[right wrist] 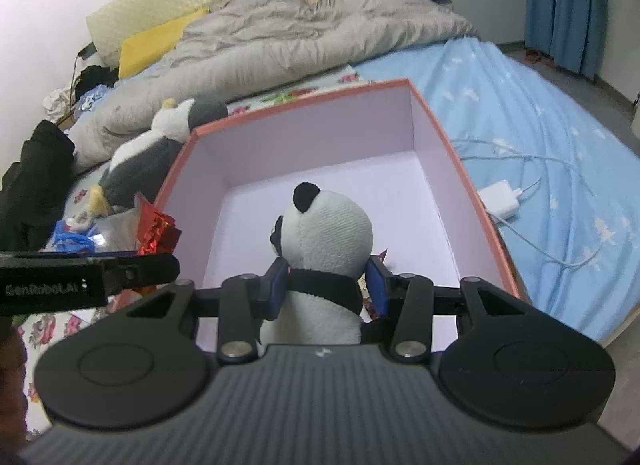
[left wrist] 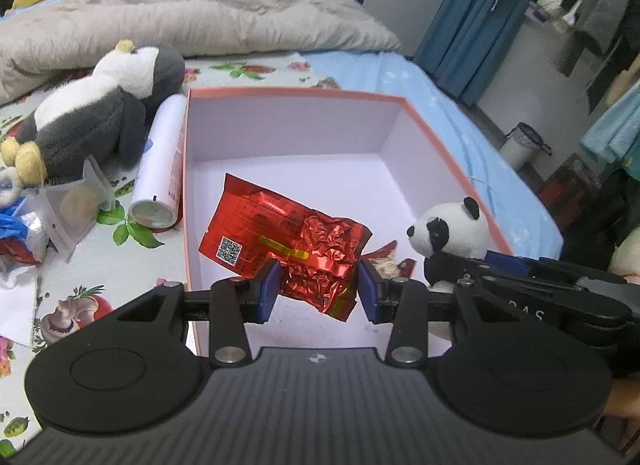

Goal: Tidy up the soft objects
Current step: 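Open the left gripper releasing the red packet while the right lowers the panda into the box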

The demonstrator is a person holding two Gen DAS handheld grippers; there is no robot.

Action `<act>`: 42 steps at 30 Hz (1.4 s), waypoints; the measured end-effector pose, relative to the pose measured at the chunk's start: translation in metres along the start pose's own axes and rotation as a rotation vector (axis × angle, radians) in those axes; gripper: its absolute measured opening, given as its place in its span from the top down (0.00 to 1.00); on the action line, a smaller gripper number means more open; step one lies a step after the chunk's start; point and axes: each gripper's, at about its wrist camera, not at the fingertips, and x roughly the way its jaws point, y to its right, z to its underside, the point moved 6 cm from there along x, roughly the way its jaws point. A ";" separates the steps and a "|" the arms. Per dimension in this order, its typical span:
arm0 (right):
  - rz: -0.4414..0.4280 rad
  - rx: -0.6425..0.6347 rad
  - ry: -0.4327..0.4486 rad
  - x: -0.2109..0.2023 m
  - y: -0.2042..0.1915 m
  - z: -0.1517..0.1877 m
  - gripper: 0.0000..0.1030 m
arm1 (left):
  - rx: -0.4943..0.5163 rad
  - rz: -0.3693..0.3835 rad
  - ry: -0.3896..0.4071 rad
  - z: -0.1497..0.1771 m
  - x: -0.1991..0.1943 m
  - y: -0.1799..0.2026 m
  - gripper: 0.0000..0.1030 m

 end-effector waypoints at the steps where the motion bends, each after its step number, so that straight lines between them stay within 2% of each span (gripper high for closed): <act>1: 0.004 0.003 -0.009 0.005 0.002 0.000 0.56 | -0.005 -0.005 -0.008 -0.001 0.006 -0.002 0.54; 6: 0.010 0.014 -0.039 0.025 0.011 -0.001 0.53 | -0.009 -0.026 -0.037 -0.005 0.029 -0.006 0.54; 8: 0.025 0.021 -0.051 0.032 0.015 -0.002 0.51 | -0.012 -0.030 -0.040 -0.006 0.035 -0.006 0.46; 9: 0.023 0.024 -0.060 0.034 0.016 -0.002 0.46 | -0.016 -0.036 -0.039 -0.007 0.037 -0.007 0.43; 11: 0.018 0.036 -0.067 0.036 0.019 -0.001 0.41 | -0.015 -0.038 -0.045 -0.007 0.040 -0.006 0.43; 18: 0.007 0.042 -0.048 0.025 0.018 0.002 0.40 | -0.008 -0.036 -0.036 -0.007 0.034 -0.003 0.43; 29: -0.016 0.042 0.020 -0.023 0.002 0.008 0.40 | 0.020 -0.022 0.030 0.000 -0.015 0.009 0.43; 42: -0.047 0.010 0.112 -0.086 -0.031 0.027 0.40 | 0.023 -0.009 0.114 0.031 -0.093 0.014 0.43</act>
